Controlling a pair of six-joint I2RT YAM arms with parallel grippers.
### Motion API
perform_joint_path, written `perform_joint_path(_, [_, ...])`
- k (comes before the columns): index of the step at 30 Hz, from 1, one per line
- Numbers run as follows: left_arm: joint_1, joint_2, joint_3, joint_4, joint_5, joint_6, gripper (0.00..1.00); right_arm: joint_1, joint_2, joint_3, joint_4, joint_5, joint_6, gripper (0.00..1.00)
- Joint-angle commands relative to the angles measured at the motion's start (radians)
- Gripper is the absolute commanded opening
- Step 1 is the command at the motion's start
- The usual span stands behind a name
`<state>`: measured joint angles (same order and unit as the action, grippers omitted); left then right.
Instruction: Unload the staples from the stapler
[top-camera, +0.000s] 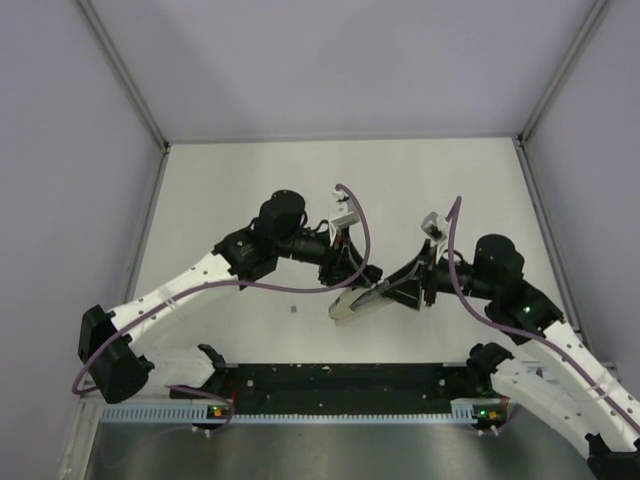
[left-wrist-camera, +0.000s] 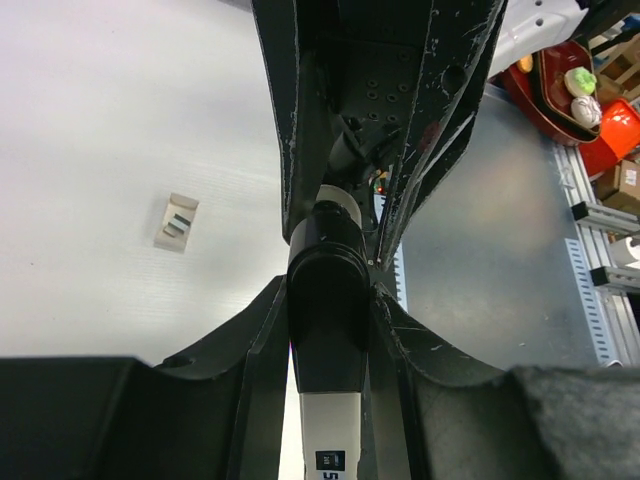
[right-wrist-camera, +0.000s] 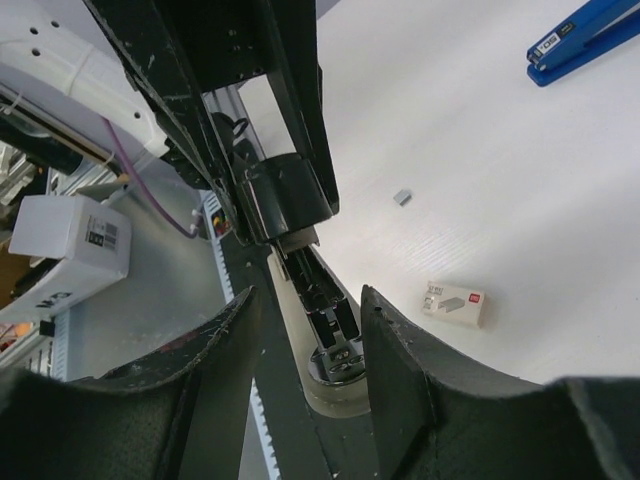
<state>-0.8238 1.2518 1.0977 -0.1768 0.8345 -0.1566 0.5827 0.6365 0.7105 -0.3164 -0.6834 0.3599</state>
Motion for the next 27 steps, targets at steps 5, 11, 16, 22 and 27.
perform_joint_path(5, [0.071, -0.077, -0.036, 0.301, 0.097, -0.158, 0.00, 0.023, -0.052, -0.085, 0.082, -0.030, 0.065, 0.45])
perform_joint_path(11, [0.132, -0.109, -0.097, 0.476, 0.052, -0.291, 0.00, 0.028, -0.061, -0.160, 0.152, -0.031, 0.134, 0.45])
perform_joint_path(16, [0.178, -0.132, -0.139, 0.624, -0.015, -0.417, 0.00, 0.040, -0.058, -0.207, 0.223, -0.033, 0.180, 0.45])
perform_joint_path(22, [0.198, -0.135, -0.157, 0.750, -0.136, -0.511, 0.00, 0.049, -0.037, -0.256, 0.301, -0.031, 0.218, 0.44])
perform_joint_path(27, [0.206, -0.104, -0.173, 0.845, -0.233, -0.570, 0.00, 0.065, 0.020, -0.307, 0.440, -0.033, 0.281, 0.44])
